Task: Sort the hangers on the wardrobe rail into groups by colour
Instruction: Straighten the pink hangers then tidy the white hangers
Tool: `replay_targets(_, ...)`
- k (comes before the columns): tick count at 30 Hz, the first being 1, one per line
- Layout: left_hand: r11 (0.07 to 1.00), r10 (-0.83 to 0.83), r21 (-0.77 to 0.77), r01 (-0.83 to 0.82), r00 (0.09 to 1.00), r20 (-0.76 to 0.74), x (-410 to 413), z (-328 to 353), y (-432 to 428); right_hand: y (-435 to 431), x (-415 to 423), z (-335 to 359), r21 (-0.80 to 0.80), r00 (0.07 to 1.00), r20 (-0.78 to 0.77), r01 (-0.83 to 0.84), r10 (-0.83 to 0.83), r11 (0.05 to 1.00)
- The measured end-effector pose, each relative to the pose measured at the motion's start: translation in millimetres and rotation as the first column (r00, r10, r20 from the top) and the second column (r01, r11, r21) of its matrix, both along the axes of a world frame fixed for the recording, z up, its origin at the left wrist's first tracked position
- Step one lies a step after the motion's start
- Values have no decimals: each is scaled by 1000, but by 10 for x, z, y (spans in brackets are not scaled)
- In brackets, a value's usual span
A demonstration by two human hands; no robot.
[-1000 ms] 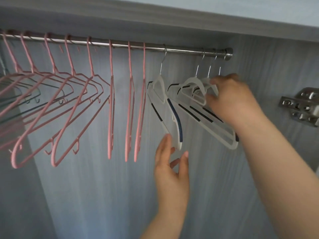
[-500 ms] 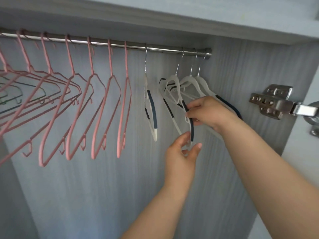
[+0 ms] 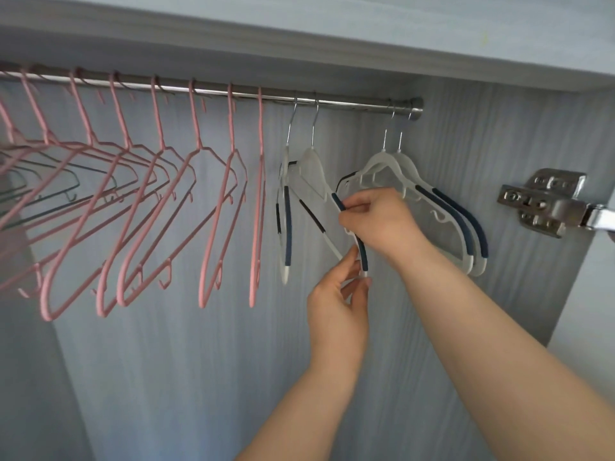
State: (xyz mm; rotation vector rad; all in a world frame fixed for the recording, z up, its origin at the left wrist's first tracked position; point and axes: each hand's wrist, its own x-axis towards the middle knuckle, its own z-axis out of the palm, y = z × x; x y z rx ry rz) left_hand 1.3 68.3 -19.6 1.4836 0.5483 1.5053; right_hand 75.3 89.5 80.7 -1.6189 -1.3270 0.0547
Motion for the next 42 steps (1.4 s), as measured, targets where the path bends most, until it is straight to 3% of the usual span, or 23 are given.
replay_targets(12,999,-9,53,11,999,-45,45,-16,-27,-117,51,-29,25,994,79,75,-76,997)
replay_targets(15,998,-12,56,14,999,-50,68,-9,-35,-149,79,-13,26,977,179,117,-120,993)
replay_targets(20,998,53,22,-52,998,-23,54,-73,-52,-258,224,184,285,788,435,339,-436,897)
replay_targets(22,993,118,5,-118,993,-6,44,-166,-89,-246,312,231,159,741,495,437,-454,885)
replay_targets(25,969,245,34,-245,969,-3,60,-330,-202,-202,379,248,-43,753,530,483,-390,874)
replay_targets(29,973,182,147,-180,983,-2,134,-327,-297,-148,487,299,-200,891,367,355,-267,913)
replay_targets(32,997,-10,80,16,998,-63,211,-164,-260,-158,495,302,-236,989,41,146,-140,961)
replay_targets(35,993,-119,-15,118,990,-79,269,-85,-208,-195,479,274,-173,974,-226,-14,-26,985)
replay_targets(42,994,-106,-21,106,994,-8,277,-41,-161,-176,411,210,-33,902,-417,-137,111,990)
